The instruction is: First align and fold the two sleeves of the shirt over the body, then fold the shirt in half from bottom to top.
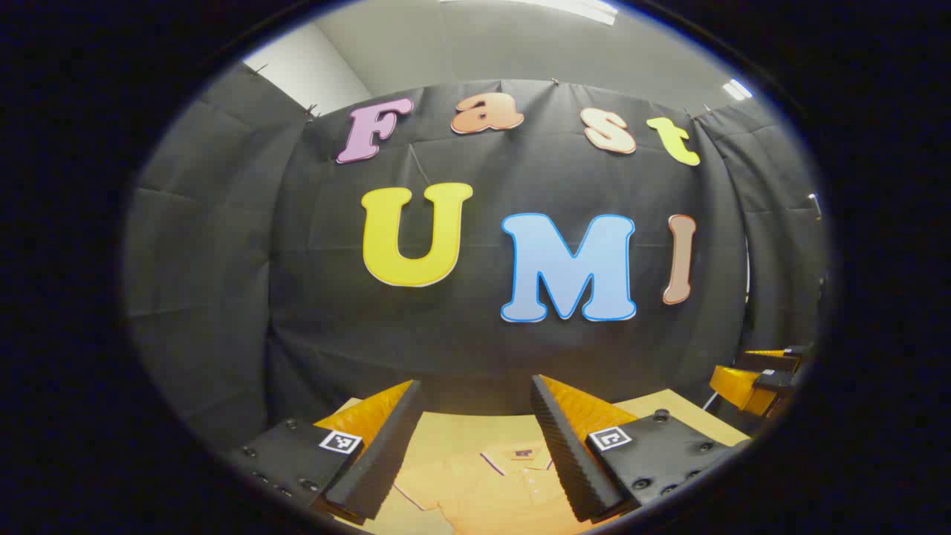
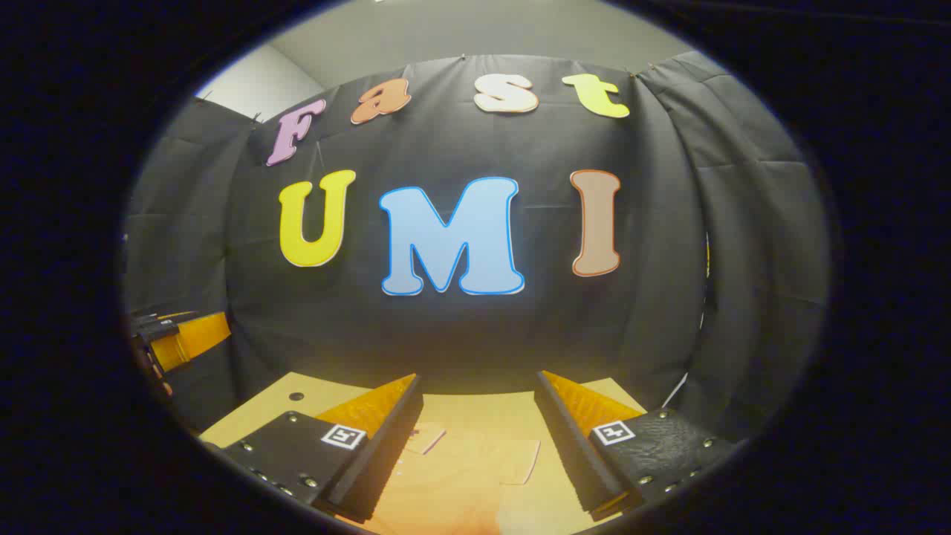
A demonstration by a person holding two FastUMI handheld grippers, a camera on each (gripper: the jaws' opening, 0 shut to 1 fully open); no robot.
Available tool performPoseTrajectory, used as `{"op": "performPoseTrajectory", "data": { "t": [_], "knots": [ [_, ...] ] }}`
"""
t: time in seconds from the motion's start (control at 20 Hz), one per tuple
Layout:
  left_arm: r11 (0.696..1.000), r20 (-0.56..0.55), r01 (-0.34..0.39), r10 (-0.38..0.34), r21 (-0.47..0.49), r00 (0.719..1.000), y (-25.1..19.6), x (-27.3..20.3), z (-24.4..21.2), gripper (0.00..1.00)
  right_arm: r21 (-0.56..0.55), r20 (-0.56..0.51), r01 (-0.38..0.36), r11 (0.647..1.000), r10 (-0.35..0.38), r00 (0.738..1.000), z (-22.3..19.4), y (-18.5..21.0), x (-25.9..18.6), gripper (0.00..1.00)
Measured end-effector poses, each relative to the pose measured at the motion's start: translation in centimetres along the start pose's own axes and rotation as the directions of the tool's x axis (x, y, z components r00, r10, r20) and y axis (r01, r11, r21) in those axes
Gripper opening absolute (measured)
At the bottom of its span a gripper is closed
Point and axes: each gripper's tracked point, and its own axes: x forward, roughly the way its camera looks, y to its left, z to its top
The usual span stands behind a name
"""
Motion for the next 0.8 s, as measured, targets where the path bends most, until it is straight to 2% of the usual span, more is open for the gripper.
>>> {"op": "performPoseTrajectory", "data": {
  "t": [0.1,0.25,0.4,0.8],
  "knots": [
    [1.0,-0.002,0.001,-0.001,0.003,1.0,0.0,-0.1,0.1,0.94,0.003,-0.004,0.0,1.0,0.0,1.0,-0.1,-0.1,0.1,0.95],
    [1.0,-0.004,0.006,-0.006,0.01,1.0,-0.2,0.0,0.2,0.94,0.005,-0.011,0.002,1.0,-0.002,1.0,-0.4,-0.3,0.1,0.92],
    [1.0,-0.005,0.007,-0.007,0.015,1.0,-0.2,-0.2,0.3,0.94,0.004,-0.017,0.002,1.0,-0.002,1.0,-0.5,-0.4,0.2,0.95],
    [1.0,-0.014,0.009,-0.009,0.02,1.0,-0.4,0.1,0.0,0.95,0.003,-0.034,0.002,1.0,-0.002,0.999,-1.2,-0.5,0.5,0.95]
  ]
}}
